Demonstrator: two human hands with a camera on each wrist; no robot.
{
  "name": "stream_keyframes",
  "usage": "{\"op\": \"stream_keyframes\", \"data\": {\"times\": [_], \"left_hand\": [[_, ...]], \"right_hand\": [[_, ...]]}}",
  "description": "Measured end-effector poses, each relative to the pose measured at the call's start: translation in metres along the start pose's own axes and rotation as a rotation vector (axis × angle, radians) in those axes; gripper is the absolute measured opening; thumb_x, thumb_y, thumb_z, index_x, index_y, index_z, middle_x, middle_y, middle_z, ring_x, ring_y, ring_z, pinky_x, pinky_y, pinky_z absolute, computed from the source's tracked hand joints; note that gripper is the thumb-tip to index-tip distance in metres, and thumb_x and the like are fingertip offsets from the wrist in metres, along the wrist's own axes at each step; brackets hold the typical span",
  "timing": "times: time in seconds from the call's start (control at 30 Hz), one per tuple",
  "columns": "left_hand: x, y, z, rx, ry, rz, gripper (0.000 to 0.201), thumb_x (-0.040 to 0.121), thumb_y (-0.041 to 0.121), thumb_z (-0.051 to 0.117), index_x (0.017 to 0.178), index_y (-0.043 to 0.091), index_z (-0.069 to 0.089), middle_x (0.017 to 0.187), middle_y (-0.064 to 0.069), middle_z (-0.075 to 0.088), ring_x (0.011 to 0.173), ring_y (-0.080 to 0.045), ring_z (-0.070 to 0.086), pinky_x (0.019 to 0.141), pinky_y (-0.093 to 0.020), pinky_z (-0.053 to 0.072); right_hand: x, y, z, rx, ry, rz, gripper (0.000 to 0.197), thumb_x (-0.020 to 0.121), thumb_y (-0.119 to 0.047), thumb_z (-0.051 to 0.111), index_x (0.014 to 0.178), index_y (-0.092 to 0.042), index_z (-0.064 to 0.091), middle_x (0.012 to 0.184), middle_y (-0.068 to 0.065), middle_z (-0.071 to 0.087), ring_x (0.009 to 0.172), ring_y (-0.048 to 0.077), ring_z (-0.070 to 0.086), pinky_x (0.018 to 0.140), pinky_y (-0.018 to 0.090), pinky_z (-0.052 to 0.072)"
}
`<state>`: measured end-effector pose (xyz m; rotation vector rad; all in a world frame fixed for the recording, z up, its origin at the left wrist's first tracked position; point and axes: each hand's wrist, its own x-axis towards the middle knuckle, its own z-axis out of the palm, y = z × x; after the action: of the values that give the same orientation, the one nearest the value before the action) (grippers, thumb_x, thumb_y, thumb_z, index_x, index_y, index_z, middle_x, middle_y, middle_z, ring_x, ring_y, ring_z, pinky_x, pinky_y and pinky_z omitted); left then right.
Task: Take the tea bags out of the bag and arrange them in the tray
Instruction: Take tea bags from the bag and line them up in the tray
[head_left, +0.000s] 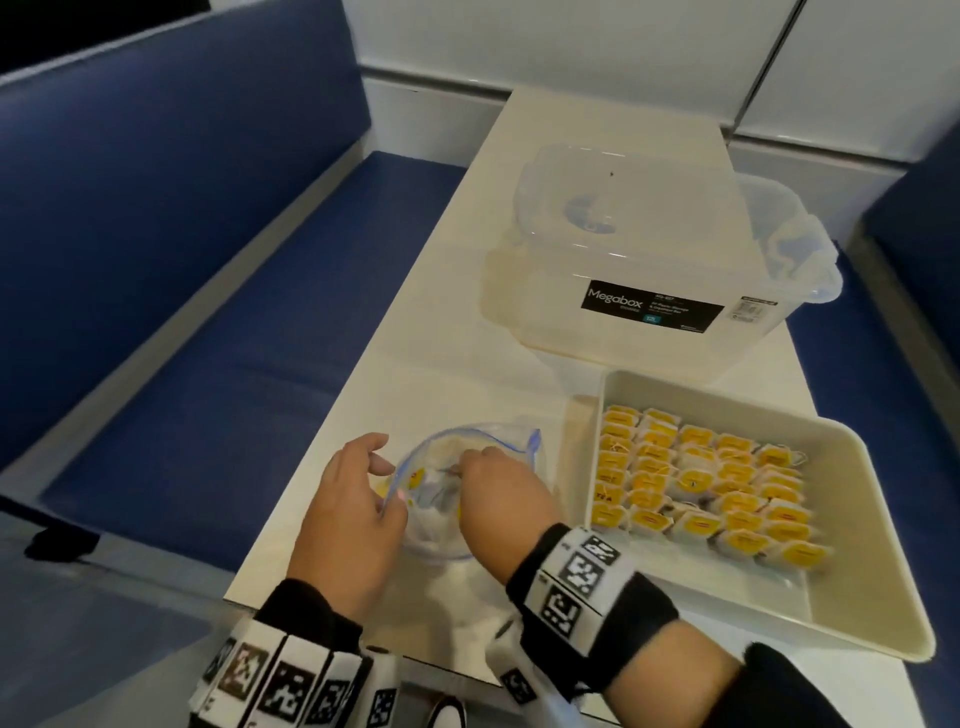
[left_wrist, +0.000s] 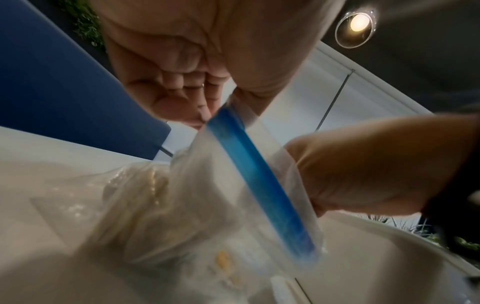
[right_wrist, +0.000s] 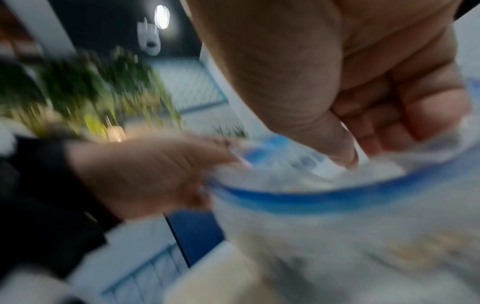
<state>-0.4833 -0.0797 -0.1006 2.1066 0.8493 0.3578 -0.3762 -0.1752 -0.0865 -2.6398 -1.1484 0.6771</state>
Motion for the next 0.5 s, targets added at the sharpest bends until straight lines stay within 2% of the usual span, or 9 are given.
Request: {"op": "stream_keyframes", "data": {"times": [0.07, 0.17, 0.3, 0.4, 0.5], "left_hand": [[-0.005, -0.001, -0.003, -0.004, -0.021, 0.004, 0.05, 0.085, 0.006, 0.058, 0.129, 0.024, 0.041, 0.101, 0.012, 0.047, 0.074, -0.007, 0.054, 0.07, -0.023, 0.044], [-0.01, 0.0, -0.002, -0.01, -0.048, 0.021, 0.049, 0.084, 0.005, 0.056, 0.127, 0.026, 0.042, 0.1, 0.014, 0.045, 0.071, -0.007, 0.052, 0.071, -0.025, 0.045], [-0.009, -0.001, -0.002, -0.027, -0.058, 0.028, 0.049, 0.083, 0.007, 0.055, 0.125, 0.029, 0.043, 0.099, 0.016, 0.044, 0.072, -0.009, 0.051, 0.076, -0.035, 0.049], [-0.007, 0.0, -0.003, -0.033, -0.058, 0.035, 0.048, 0.085, 0.009, 0.054, 0.126, 0.031, 0.042, 0.1, 0.017, 0.043, 0.074, -0.008, 0.05, 0.077, -0.037, 0.049], [-0.003, -0.001, -0.004, -0.016, -0.06, 0.043, 0.048, 0.086, 0.009, 0.053, 0.127, 0.029, 0.041, 0.102, 0.015, 0.043, 0.073, -0.009, 0.05, 0.076, -0.036, 0.049]], "right_hand": [[0.008, 0.001, 0.012, -0.057, -0.021, 0.058, 0.03, 0.093, -0.006, 0.04, 0.12, -0.002, 0.053, 0.123, 0.015, 0.057, 0.114, 0.029, 0.056, 0.092, 0.035, 0.044], [0.014, 0.005, 0.023, -0.098, -0.014, 0.15, 0.028, 0.092, -0.009, 0.043, 0.116, -0.004, 0.057, 0.119, 0.012, 0.062, 0.109, 0.026, 0.06, 0.087, 0.034, 0.048], [0.018, 0.008, 0.029, -0.109, -0.018, 0.171, 0.027, 0.09, -0.011, 0.046, 0.11, -0.008, 0.063, 0.115, 0.01, 0.064, 0.105, 0.025, 0.062, 0.082, 0.03, 0.049], [0.017, 0.008, 0.029, -0.067, 0.004, 0.177, 0.024, 0.089, -0.015, 0.047, 0.107, -0.014, 0.063, 0.111, 0.008, 0.066, 0.103, 0.025, 0.062, 0.078, 0.028, 0.047], [0.01, 0.006, 0.022, -0.018, 0.065, 0.126, 0.015, 0.089, -0.014, 0.046, 0.101, -0.016, 0.055, 0.105, 0.008, 0.065, 0.098, 0.027, 0.061, 0.069, 0.027, 0.038]]}}
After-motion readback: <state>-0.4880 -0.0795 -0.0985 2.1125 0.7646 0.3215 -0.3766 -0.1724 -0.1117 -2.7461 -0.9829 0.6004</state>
